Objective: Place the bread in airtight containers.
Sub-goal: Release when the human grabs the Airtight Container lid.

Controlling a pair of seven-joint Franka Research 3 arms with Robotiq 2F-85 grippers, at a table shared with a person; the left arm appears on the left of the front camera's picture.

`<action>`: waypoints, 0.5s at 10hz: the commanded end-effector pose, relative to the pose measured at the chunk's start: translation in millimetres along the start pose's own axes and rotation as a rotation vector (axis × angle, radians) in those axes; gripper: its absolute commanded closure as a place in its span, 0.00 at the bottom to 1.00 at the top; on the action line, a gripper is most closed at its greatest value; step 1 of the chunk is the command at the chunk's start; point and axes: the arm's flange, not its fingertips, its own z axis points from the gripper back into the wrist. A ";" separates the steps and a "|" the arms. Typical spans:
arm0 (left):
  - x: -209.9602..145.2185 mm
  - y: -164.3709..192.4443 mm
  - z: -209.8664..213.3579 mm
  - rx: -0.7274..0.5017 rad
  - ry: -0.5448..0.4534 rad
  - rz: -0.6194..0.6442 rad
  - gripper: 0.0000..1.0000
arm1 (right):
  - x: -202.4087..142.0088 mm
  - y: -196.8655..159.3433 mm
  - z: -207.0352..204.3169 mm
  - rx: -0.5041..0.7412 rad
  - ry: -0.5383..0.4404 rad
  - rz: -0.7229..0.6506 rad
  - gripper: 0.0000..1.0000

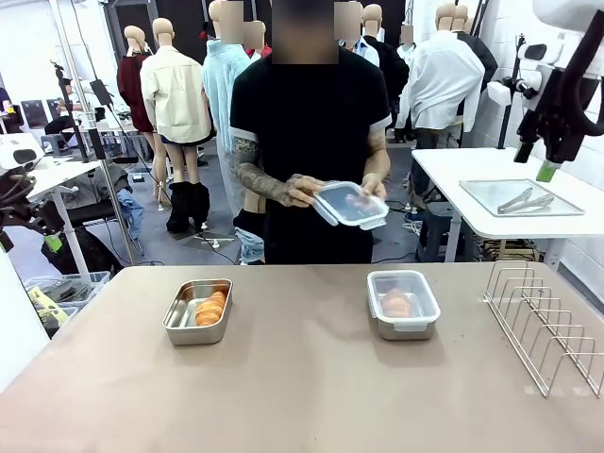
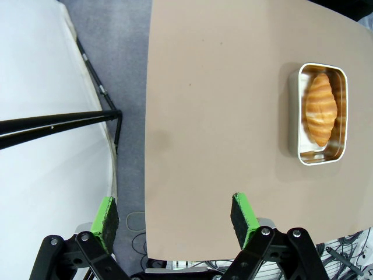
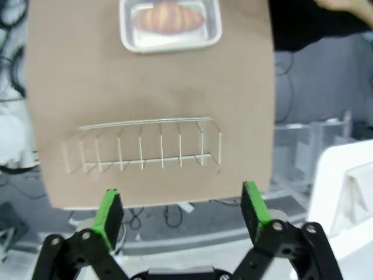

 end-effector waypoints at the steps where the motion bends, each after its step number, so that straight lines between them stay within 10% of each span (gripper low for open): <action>1: -1.2 0.0 1.7 0.016 0.002 0.015 0.00 | -7.3 16.5 -15.4 -0.040 -0.057 -0.011 0.00; 5: -1.2 0.0 1.7 0.016 0.002 0.015 0.00 | -13.2 6.9 -14.5 -0.012 -0.024 -0.032 0.00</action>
